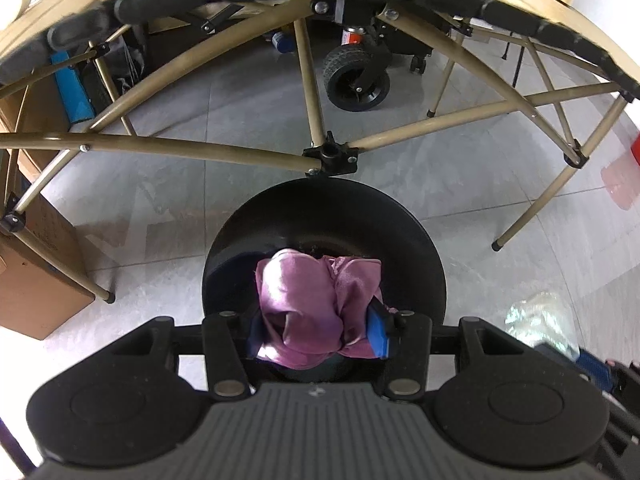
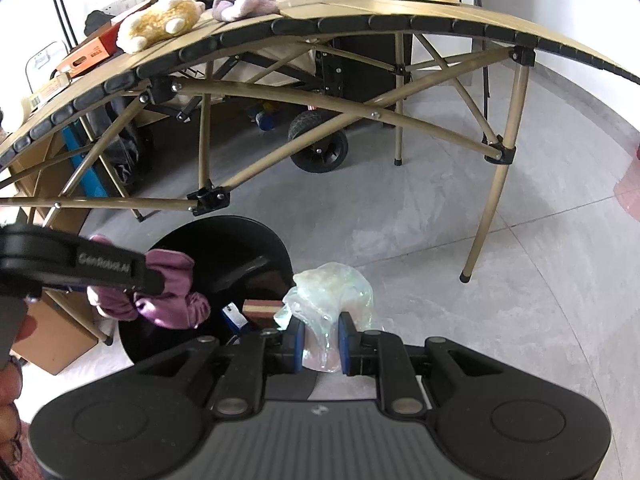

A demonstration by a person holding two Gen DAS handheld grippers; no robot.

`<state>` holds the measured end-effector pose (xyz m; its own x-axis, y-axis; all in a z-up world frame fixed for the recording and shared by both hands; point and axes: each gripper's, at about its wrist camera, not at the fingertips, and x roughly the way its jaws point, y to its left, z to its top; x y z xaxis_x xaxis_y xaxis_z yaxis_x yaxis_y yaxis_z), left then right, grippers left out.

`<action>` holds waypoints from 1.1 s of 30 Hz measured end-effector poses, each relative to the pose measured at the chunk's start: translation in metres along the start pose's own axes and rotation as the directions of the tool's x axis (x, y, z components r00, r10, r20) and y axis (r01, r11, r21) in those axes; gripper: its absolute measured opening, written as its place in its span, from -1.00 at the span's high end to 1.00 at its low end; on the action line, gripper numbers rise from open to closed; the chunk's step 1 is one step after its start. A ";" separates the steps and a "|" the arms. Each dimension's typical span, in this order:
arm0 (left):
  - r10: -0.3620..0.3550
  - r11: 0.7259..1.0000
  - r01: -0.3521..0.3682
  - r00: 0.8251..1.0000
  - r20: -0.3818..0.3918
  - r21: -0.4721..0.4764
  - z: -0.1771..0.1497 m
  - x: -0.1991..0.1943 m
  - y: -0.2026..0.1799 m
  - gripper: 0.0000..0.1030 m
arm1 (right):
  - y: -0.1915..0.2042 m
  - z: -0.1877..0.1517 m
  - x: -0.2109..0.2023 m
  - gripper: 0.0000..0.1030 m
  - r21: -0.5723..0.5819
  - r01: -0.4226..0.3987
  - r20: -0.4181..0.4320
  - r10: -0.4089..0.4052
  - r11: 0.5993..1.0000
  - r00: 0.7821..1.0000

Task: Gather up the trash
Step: 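Open the left gripper to drop the purple bow into the bin, then lower the plastic bag into the black bin and open the right gripper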

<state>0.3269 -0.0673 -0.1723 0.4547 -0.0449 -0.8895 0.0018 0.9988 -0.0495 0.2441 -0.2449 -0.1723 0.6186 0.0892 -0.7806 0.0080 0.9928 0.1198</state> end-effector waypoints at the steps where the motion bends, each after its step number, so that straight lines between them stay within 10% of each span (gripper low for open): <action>1: -0.001 1.000 0.001 1.000 -0.007 -0.005 0.001 0.002 0.000 0.04 | 0.001 0.000 0.001 0.68 -0.001 0.002 -0.001 -0.002 1.000 1.000; 9: 0.001 1.000 -0.001 1.000 -0.021 -0.013 0.001 0.007 0.001 -0.06 | 0.000 0.001 0.006 0.68 0.008 0.013 -0.013 -0.013 1.000 1.000; 14: -0.013 1.000 0.013 1.000 0.006 -0.012 0.002 0.002 0.002 -1.00 | -0.001 0.000 0.005 0.68 0.012 0.014 -0.007 -0.014 1.000 1.000; 33: 0.035 0.999 -0.034 0.999 -0.014 0.028 0.000 -0.001 0.001 -1.00 | 0.000 -0.002 0.002 0.68 0.004 0.016 0.005 -0.016 1.000 1.000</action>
<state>0.3263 -0.0664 -0.1711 0.4419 -0.0103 -0.8970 0.0107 0.9999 -0.0063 0.2441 -0.2441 -0.1753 0.6227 0.0730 -0.7790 0.0212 0.9937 0.1101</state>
